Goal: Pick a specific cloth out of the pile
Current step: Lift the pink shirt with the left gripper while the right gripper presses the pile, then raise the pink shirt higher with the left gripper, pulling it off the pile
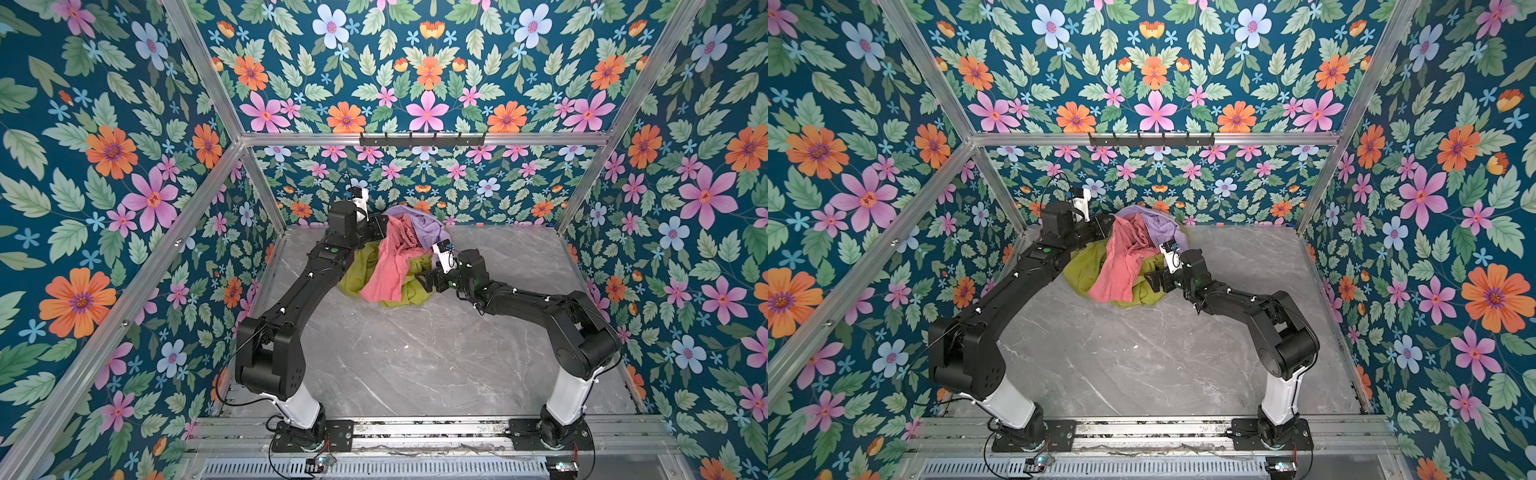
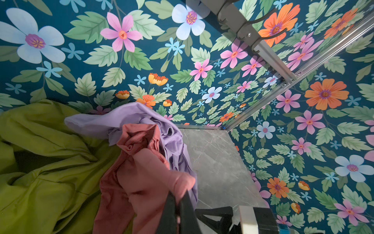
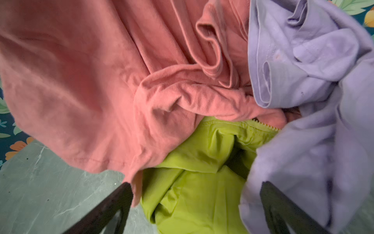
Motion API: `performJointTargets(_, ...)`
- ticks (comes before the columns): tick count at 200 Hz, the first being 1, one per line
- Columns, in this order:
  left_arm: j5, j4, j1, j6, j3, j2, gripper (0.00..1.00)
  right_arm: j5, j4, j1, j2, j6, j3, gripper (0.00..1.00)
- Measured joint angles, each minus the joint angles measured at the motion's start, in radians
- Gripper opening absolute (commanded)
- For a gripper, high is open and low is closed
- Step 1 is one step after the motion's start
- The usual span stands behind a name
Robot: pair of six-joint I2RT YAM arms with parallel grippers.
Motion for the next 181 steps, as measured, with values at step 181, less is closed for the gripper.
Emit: performJointTargets(181, -0.007, 0.316, 0.003, 0.365, -0.142, -0.169, 0.0, -0.014, 0.156, 0.005, -0.055, -0.141, -0.071, 0.99)
